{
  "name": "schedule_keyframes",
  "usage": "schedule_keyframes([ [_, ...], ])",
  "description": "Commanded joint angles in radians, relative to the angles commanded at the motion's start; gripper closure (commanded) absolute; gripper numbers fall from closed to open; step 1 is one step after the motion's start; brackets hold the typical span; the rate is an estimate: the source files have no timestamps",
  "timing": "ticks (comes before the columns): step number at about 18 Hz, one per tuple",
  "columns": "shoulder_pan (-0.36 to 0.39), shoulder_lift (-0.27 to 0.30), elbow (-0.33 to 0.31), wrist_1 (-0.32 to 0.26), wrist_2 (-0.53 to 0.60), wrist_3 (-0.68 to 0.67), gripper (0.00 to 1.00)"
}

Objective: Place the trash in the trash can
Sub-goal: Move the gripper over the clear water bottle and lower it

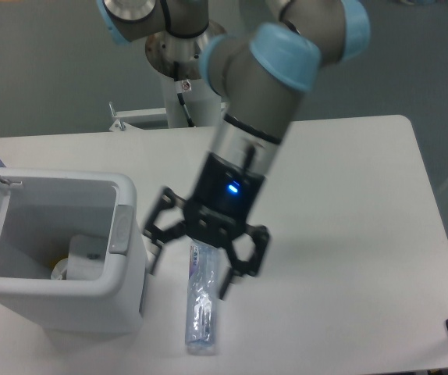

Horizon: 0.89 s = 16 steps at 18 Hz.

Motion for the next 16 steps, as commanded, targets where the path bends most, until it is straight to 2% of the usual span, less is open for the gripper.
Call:
schedule_keyframes([
  [7,-0.003,-0.132,0.006,-0.017,0.185,0.006,0.00],
  [11,-0.009,-0.172,0.021,-0.104,0.232,0.008,0.00],
  [16,-0.078,-0.223,0.041,-0.205,0.304,0.014,0.00],
])
